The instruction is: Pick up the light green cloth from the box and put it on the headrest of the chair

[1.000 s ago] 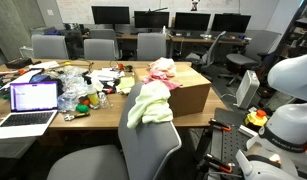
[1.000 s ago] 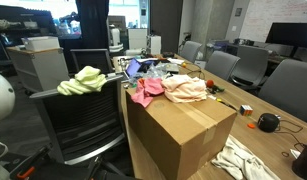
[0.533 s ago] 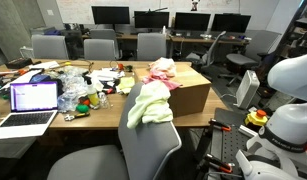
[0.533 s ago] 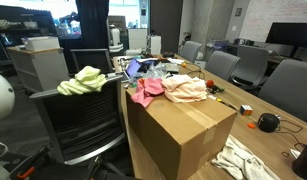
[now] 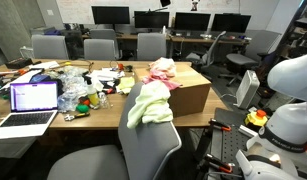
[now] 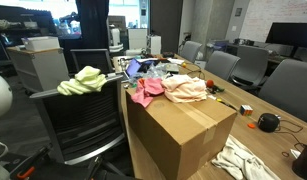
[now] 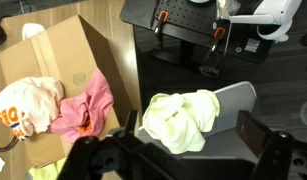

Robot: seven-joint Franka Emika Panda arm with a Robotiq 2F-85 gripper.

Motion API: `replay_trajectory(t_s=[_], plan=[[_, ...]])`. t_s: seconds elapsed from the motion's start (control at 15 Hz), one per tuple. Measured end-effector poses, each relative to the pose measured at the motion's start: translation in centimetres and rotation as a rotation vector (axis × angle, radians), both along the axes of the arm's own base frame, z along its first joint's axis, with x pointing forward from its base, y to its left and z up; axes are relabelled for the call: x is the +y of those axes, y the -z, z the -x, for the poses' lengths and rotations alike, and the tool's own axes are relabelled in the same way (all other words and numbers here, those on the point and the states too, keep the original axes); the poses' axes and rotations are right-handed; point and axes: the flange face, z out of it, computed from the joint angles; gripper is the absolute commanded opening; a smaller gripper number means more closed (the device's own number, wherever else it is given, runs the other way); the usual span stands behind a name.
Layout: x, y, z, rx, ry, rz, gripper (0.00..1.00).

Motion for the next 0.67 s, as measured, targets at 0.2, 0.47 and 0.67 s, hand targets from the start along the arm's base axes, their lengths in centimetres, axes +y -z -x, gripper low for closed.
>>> replay_trajectory(t_s=[0.2, 0.47, 0.67], plan=[[-3.2, 3.9, -0.4, 0.026, 0.088, -0.072, 1.0], [-6.6, 9.1, -0.6, 0.012, 0.21, -0.204, 1.0], [-8.7, 11.8, -0.3, -0.027, 0.304, -0.338, 1.0]])
